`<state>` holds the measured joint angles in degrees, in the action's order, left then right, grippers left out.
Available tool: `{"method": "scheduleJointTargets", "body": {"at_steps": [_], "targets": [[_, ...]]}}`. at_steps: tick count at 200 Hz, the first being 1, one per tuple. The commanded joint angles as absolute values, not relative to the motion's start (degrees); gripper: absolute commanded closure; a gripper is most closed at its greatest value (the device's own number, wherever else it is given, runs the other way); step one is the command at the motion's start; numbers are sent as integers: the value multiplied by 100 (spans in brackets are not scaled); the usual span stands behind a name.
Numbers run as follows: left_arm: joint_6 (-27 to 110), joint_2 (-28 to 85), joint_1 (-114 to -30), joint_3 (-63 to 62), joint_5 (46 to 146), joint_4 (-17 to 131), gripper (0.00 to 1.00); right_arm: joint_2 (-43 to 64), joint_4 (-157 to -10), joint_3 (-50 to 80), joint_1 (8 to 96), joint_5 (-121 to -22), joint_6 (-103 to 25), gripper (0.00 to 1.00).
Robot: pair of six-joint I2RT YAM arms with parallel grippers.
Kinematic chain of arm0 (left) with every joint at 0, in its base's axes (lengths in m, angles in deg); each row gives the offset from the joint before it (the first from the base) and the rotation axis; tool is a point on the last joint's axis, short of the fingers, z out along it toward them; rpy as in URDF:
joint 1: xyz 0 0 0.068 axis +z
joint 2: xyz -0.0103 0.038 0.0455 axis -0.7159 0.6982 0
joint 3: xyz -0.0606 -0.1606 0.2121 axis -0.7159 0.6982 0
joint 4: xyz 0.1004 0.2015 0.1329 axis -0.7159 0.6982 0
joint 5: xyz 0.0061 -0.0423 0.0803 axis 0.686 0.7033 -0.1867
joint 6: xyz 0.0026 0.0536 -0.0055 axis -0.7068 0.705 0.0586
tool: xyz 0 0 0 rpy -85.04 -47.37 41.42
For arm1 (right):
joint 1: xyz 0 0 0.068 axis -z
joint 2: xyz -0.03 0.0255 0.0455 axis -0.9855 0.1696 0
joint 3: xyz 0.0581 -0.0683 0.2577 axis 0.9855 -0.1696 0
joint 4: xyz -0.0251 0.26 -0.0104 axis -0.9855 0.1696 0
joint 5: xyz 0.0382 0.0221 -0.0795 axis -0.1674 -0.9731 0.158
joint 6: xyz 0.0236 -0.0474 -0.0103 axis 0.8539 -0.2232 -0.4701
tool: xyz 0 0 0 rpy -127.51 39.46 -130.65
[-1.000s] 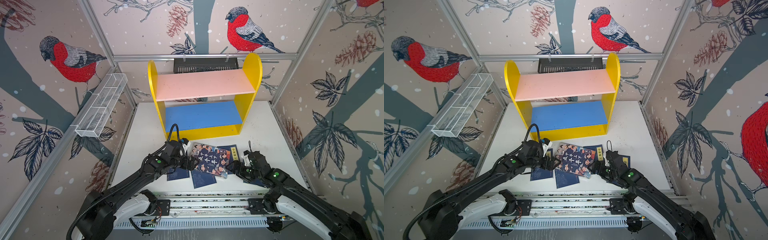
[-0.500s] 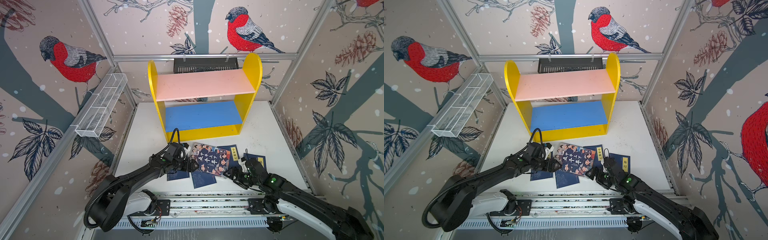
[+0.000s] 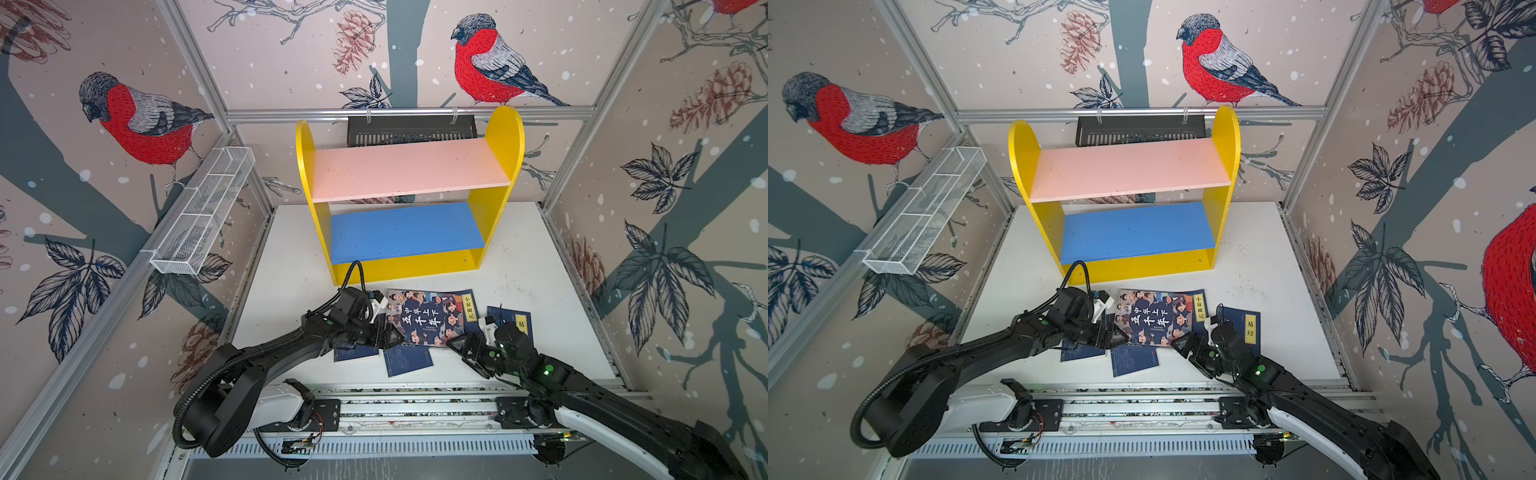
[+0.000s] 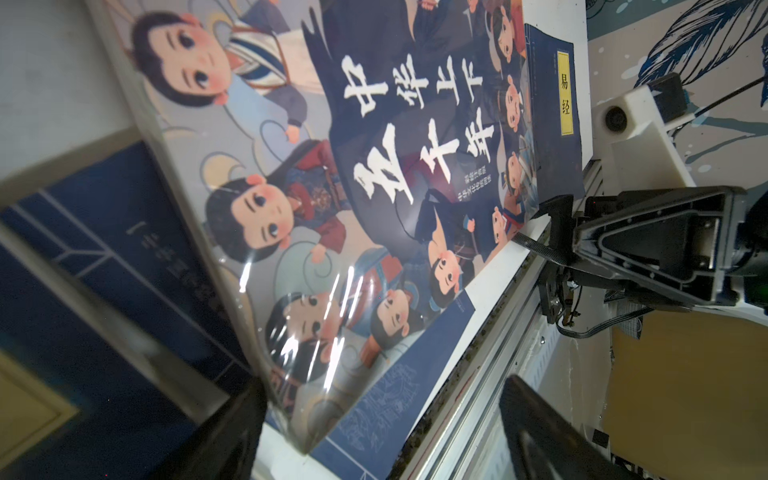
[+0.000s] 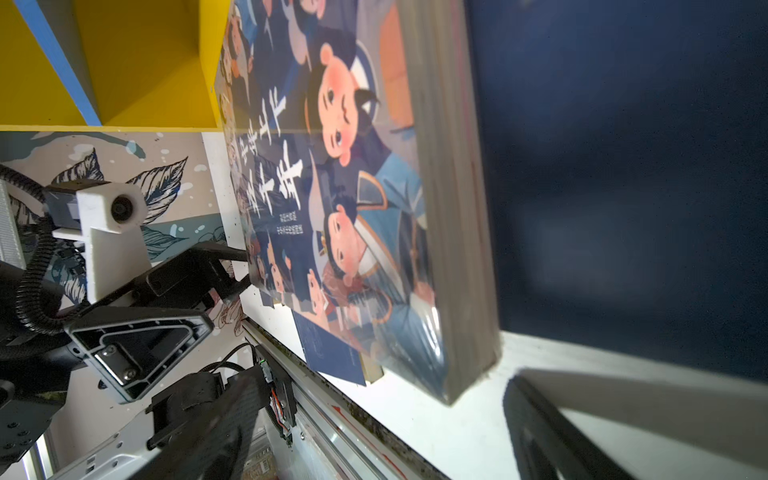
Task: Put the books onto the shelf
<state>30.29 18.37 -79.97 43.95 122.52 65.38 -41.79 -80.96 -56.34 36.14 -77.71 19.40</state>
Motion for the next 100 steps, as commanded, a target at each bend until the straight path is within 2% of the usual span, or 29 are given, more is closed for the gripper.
{"method": "scheduleJointTargets", "body": {"at_steps": [1,14,28,76,100], "targets": [[3561,1890,-8017,4084,12253,6588,14,-4419,-7848,-5833,3590,-7195,2405,6],[3817,1836,-8025,3784,11386,6942,14,-4704,-7890,-5962,3573,-7062,2592,7],[4077,1738,-8017,3600,11029,7042,14,-5029,-7968,-6087,3548,-6961,2778,8],[4251,1962,-8145,3577,10831,6651,14,-5686,-7311,-6060,3471,-6861,2941,11],[4202,2225,-8218,3413,10246,6681,15,-5741,-7223,-6046,3385,-6861,2976,11]]}}
